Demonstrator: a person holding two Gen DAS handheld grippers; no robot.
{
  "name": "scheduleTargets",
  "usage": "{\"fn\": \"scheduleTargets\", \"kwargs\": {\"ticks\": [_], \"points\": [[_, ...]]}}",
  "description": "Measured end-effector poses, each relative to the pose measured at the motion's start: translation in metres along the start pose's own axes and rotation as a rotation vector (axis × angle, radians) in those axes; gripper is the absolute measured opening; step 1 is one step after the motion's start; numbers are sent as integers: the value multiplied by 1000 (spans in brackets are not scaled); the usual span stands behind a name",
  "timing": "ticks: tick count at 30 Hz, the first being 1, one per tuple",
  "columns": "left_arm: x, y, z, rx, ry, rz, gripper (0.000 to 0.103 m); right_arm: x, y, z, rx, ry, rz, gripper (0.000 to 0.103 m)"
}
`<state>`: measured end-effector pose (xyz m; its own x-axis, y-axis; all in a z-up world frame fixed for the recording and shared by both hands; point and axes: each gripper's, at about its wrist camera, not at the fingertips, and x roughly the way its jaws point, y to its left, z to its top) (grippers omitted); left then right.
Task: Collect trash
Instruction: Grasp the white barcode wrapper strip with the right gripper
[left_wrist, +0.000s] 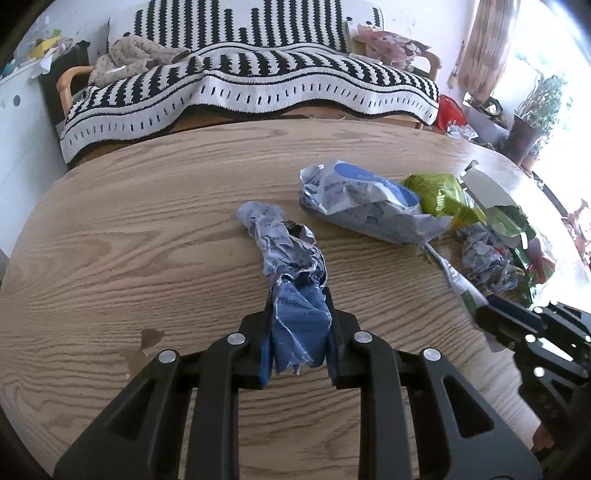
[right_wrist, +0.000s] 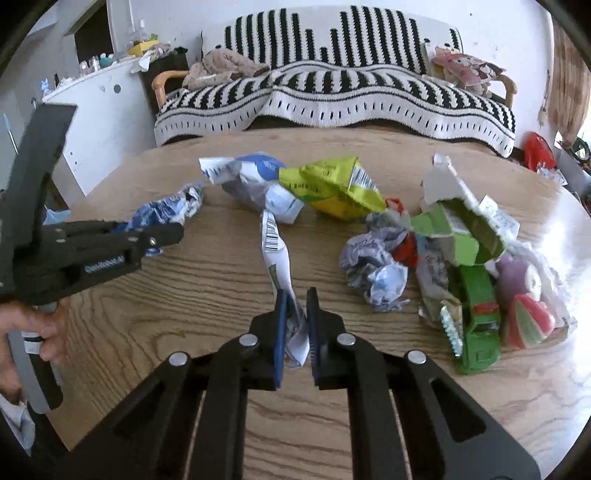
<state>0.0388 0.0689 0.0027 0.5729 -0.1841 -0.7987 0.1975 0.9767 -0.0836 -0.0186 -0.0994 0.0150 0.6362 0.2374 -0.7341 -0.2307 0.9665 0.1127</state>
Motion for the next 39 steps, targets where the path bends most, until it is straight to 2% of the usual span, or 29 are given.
{"fn": "scheduleTargets", "kwargs": {"ticks": [10,12,15,19,24,30,33,37,39], "points": [[-1,-1,-1,-2,8,-10,21,-15,-1,-5,-4,-29,-27,11],[-1,-1,-2,-4,13,-12,21,-15,2,-5,-5,-32,-13,11],[0,-3,-2,-5,22,-20,21,-14,7,-7,-16,-32,57,11],[-2,-2,-2,-7,16,-17,21,-11,21,-8,-73,-17,89,11],[-1,1,-1,-15,21,-14,21,-7,27,-9,-93,-1,63,11],[-11,-7,2,-9,7,-24,21,-14,23,-7,-71,-31,50,11],[-26,-10,2,-28,-31,-77,21,-25,19,-4,-57,-69,40,11],[-54,-19,-3,-92,-92,-194,21,-55,8,1,0,-133,22,11],[-65,-34,-8,-104,-101,-210,21,-77,-3,-2,27,-156,6,11]]}}
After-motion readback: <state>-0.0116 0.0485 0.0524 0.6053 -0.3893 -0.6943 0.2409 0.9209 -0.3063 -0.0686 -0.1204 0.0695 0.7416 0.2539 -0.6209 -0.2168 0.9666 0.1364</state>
